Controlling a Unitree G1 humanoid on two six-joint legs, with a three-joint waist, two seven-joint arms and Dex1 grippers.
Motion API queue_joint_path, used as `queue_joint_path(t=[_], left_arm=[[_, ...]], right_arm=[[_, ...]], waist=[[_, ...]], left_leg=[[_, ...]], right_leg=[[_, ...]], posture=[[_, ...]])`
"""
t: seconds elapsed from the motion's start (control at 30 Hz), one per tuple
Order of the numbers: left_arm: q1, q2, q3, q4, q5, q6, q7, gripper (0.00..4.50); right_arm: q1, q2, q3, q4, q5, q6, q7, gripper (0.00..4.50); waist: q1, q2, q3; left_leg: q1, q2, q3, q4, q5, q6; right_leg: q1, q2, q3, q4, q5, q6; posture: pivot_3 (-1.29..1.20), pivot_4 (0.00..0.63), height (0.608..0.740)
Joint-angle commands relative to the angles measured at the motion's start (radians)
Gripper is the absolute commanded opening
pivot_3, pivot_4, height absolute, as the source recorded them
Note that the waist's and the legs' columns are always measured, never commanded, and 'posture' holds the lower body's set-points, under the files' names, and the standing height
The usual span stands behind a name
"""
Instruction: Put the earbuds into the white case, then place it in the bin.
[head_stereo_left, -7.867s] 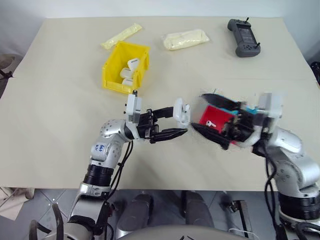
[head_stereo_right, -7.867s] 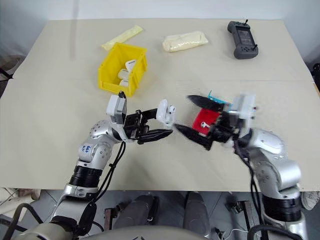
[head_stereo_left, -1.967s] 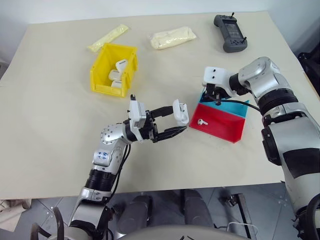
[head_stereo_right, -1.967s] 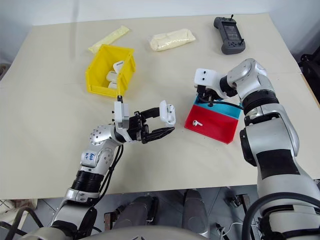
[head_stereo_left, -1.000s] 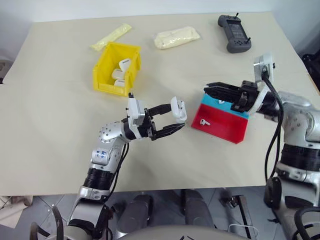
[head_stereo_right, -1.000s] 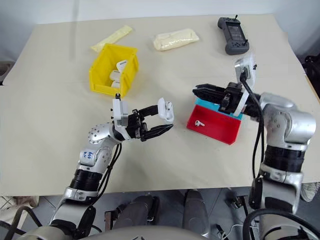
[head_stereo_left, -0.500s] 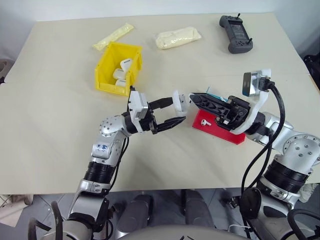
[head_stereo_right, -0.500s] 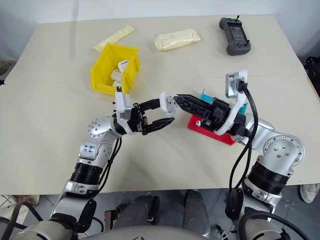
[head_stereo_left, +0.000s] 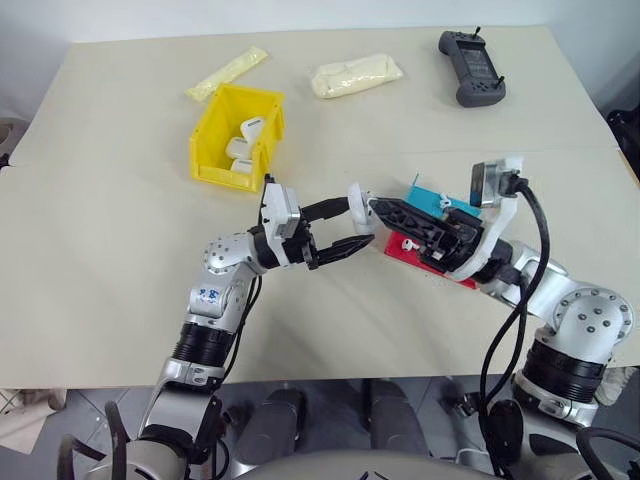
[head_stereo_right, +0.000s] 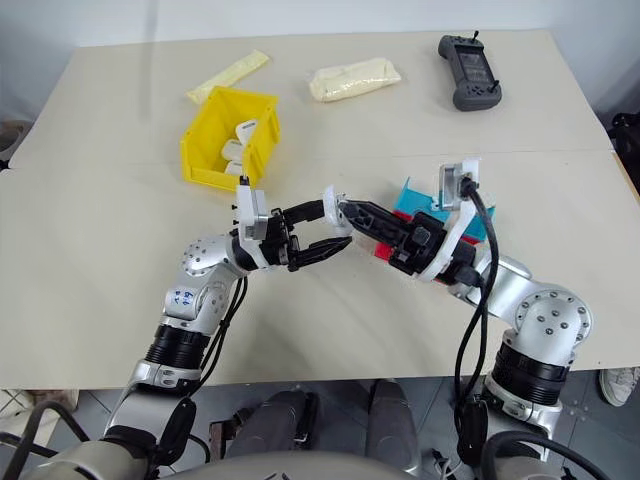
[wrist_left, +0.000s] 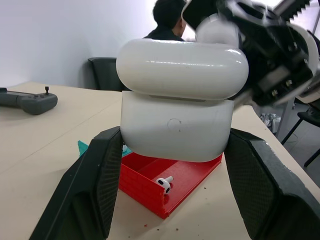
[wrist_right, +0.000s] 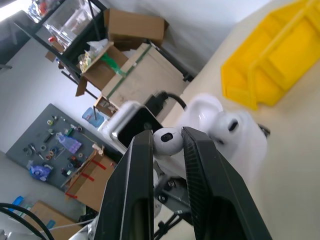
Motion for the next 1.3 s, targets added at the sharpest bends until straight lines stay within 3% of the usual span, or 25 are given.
queue_joint_path(t=[0.03, 0.67, 1.1, 1.3], left_arm=[[-0.015, 0.000, 0.007, -0.034, -0.010, -0.012, -0.003, 2.72], [-0.021, -0.008, 0.013, -0.031, -0.019, -0.021, -0.006, 2.72], [-0.018, -0.027, 0.017, -0.032, -0.020, -0.022, -0.014, 2.72], [-0.001, -0.005, 0.027, -0.051, -0.029, -0.009, -0.024, 2.72]], right_arm=[[0.015, -0.010, 0.027, -0.004, 0.022, -0.051, -0.002, 0.46], [0.079, -0.074, 0.099, 0.017, 0.085, -0.151, -0.027, 0.46], [0.058, -0.137, 0.109, 0.020, 0.104, -0.181, -0.020, 4.49], [0.128, -0.257, 0.062, -0.008, 0.025, -0.214, 0.098, 4.49]], waist=[[0.000, 0.000, 0.000], [0.001, 0.000, 0.000], [0.002, 0.000, 0.000], [0.008, 0.000, 0.000]], left_leg=[[0.000, 0.000, 0.000, 0.000, 0.000, 0.000], [0.000, 0.000, 0.000, 0.000, 0.000, 0.000], [0.000, 0.000, 0.000, 0.000, 0.000, 0.000], [0.000, 0.000, 0.000, 0.000, 0.000, 0.000]], right_leg=[[0.000, 0.000, 0.000, 0.000, 0.000, 0.000], [0.000, 0.000, 0.000, -0.001, 0.000, 0.000], [0.000, 0.000, 0.000, -0.001, 0.000, 0.000], [0.001, 0.000, 0.000, -0.001, 0.000, 0.000]], posture=[[0.00, 0.150, 0.740], [0.00, 0.150, 0.740], [0.00, 0.150, 0.740], [0.00, 0.150, 0.740]])
